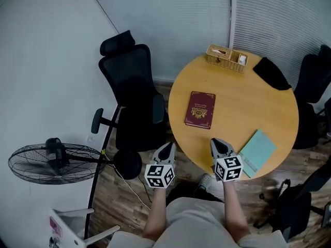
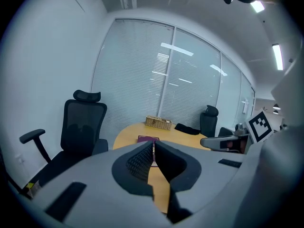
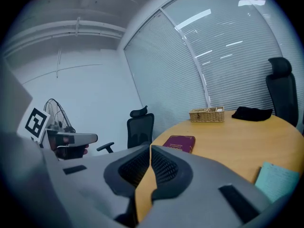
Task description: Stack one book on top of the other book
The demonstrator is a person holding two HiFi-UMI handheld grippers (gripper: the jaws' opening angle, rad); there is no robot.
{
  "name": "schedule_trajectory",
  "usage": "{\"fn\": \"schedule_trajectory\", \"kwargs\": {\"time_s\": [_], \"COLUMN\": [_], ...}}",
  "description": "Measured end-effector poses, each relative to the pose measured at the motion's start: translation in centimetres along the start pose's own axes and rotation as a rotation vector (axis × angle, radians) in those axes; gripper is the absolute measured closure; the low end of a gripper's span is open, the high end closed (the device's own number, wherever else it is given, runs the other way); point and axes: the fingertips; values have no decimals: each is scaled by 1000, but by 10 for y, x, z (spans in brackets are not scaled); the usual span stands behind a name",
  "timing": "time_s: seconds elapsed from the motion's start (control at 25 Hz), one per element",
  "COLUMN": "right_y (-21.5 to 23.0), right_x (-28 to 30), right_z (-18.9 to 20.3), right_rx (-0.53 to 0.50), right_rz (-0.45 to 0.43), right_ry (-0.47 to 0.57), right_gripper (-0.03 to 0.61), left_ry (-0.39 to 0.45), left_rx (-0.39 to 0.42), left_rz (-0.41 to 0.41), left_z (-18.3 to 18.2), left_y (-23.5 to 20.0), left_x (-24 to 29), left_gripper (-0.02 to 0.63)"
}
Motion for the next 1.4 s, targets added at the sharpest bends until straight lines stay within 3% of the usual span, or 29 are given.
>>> {"fn": "schedule_trajectory", "kwargs": {"time_s": [0.2, 0.36, 0.56, 1.16, 1.4], "right_y": [6, 5, 10, 67, 87], "right_x": [6, 16, 32, 92, 119], "right_z": [-2, -2, -8, -54, -53], "right_rx": [7, 16, 59, 112, 139], "right_rz": [17, -1, -18, 112, 168], "right_ry": [12, -1, -4, -26, -65], "right_gripper": [458, 374, 295, 284, 284], "left_ry": [1, -9, -17, -41, -86], "left_rx": [11, 12, 17, 6, 30], "left_rz": [-11, 4, 26, 201, 212], "left_z": [-3, -4, -18, -85, -81], "left_y": [-5, -11, -19, -25, -38], "left_x": [5, 14, 39, 165, 210], "left_gripper": [576, 463, 391, 364, 365]}}
Point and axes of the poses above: the fingertips, and each gripper's own axes: x forward along the fingers, y to its right, z out of its underside, and after that the axes turned 4 degrees about -y, right-handed
